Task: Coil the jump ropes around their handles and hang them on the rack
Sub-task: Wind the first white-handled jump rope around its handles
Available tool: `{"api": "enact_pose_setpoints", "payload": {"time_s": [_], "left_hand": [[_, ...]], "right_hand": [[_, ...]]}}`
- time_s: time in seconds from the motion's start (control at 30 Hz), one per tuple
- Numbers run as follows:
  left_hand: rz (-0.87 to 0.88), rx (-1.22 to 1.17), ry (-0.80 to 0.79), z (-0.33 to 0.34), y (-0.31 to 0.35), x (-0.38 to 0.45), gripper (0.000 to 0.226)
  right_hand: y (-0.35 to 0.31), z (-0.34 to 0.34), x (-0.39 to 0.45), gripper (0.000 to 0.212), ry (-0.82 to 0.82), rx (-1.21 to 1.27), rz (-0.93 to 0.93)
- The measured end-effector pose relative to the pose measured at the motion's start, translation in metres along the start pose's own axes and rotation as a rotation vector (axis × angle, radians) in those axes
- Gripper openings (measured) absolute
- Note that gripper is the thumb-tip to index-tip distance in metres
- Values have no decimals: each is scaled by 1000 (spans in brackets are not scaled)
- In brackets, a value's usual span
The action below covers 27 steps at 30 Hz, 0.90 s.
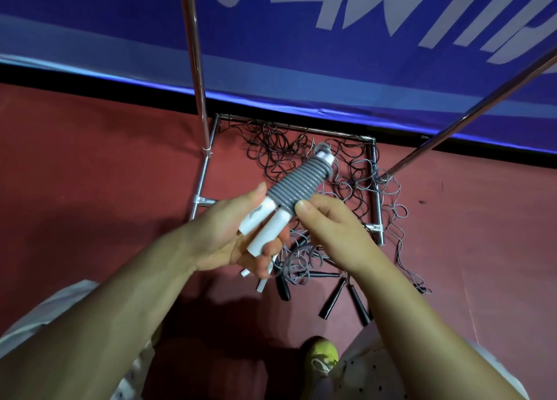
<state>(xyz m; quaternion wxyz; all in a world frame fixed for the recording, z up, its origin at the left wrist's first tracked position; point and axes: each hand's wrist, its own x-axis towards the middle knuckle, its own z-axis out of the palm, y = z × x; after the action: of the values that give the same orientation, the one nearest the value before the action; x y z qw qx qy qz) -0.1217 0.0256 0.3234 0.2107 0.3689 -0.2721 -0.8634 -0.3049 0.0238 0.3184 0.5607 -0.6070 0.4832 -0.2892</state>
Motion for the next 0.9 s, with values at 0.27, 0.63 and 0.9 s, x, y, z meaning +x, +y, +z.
{"api": "enact_pose_setpoints", "payload": {"time_s": [0.27,0.63,0.9], "left_hand": [[41,-39,15,-8,5,-3,67],[47,288,500,-11,3,13,62],[-3,438,508,-12,-7,16,37]], "right_hand": [[-4,-5,3,36,-112,168,262],[-9,7,-5,24,-32,-890,-32],[-10,-2,-8,18,-34,-824,-107]]}}
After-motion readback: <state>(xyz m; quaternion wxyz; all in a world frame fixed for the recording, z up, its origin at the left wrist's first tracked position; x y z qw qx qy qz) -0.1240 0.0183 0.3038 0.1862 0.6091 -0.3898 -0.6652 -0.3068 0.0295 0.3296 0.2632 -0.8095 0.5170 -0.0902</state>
